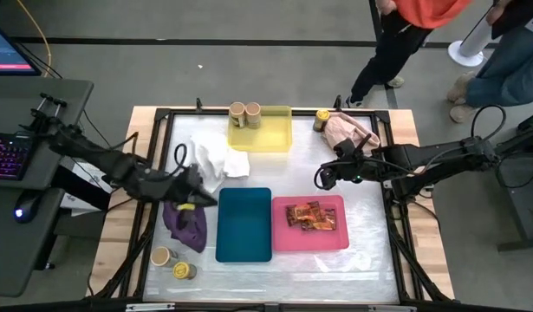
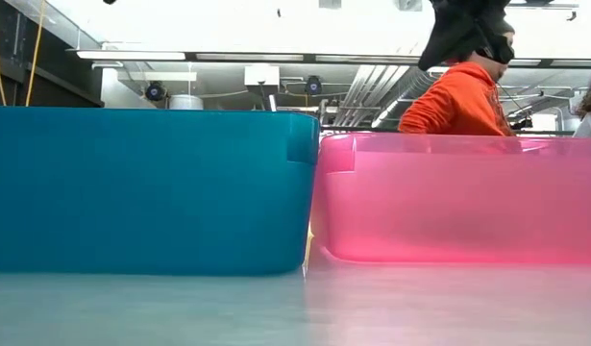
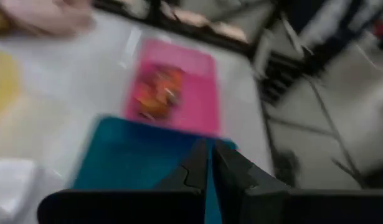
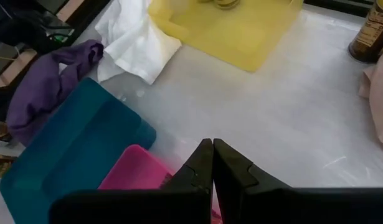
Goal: Sort spices by type
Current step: Put the bottom yellow seasoning bottle into the blue bin
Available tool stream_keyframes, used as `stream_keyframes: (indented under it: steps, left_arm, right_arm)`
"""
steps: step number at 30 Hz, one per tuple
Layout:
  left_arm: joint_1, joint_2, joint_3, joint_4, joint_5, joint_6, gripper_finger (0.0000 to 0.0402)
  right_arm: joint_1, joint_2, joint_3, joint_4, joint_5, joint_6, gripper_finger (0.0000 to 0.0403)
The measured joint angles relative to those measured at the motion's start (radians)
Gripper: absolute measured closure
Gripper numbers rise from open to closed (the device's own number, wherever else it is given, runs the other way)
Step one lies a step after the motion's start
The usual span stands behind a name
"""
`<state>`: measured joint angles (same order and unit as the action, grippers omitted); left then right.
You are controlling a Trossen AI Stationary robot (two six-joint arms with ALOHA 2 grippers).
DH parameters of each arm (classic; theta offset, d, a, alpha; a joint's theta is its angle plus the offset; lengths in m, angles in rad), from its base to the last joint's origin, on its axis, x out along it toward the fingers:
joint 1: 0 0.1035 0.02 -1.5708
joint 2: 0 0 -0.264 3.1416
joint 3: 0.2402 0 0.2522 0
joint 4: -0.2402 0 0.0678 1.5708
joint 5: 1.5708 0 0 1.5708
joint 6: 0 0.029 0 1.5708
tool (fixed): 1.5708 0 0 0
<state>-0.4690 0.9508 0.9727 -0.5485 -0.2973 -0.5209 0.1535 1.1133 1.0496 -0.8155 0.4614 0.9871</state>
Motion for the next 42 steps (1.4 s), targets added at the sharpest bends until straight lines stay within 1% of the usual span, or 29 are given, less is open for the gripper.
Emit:
stream_keyframes:
  steps: [2, 4, 7, 11, 13, 17, 22, 25, 30, 32, 39, 42]
  left_arm:
    - [-0.043, 0.016, 0.05, -0.092, 0.052, -0.036, 0.0378]
    - [-0.08, 0.048, 0.105, -0.18, 0.101, -0.072, 0.0358]
    - [-0.136, 0.107, 0.185, -0.325, 0.177, -0.121, 0.0314]
    - [-0.218, 0.171, 0.278, -0.48, 0.254, -0.179, 0.0245]
    - [-0.261, 0.193, 0.297, -0.508, 0.279, -0.209, 0.021]
    - [-0.356, 0.226, 0.299, -0.491, 0.293, -0.301, 0.0152]
    - [-0.465, 0.319, 0.299, -0.49, 0.293, -0.364, 0.0102]
    - [-0.501, 0.388, 0.299, -0.491, 0.274, -0.369, 0.0088]
    - [-0.53, 0.489, 0.299, -0.498, 0.16, -0.395, 0.0086]
    - [-0.536, 0.522, 0.299, -0.499, 0.135, -0.416, 0.0086]
    - [-0.568, 0.6, 0.299, -0.5, 0.157, -0.524, 0.0086]
    - [-0.582, 0.612, 0.299, -0.501, 0.134, -0.546, 0.0086]
  right_arm:
    - [0.0, 0.0, 0.0, 0.005, 0.0, 0.0, 0.0402]
    - [0.0, 0.0, 0.0, 0.005, 0.0, 0.0, 0.0402]
    - [0.0, 0.0, 0.0, 0.004, 0.0, 0.0, 0.0402]
    - [-0.001, 0.0, 0.0, 0.004, 0.0, 0.0, 0.0402]
    - [-0.001, 0.0, 0.0, 0.004, 0.0, 0.0, 0.0402]
    - [-0.001, 0.0, 0.0, 0.001, 0.0, 0.0, 0.0402]
    - [-0.001, 0.003, 0.0, -0.017, 0.008, 0.0, 0.0402]
    - [-0.002, 0.009, 0.0, -0.025, 0.01, 0.0, 0.0402]
    - [-0.001, 0.031, 0.0, -0.035, 0.01, 0.0, 0.0402]
    - [-0.002, 0.045, 0.0, -0.04, 0.01, 0.0, 0.0402]
    - [-0.003, 0.101, 0.0, -0.045, -0.027, -0.002, 0.0402]
    - [-0.003, 0.12, 0.0, -0.059, -0.03, -0.002, 0.0402]
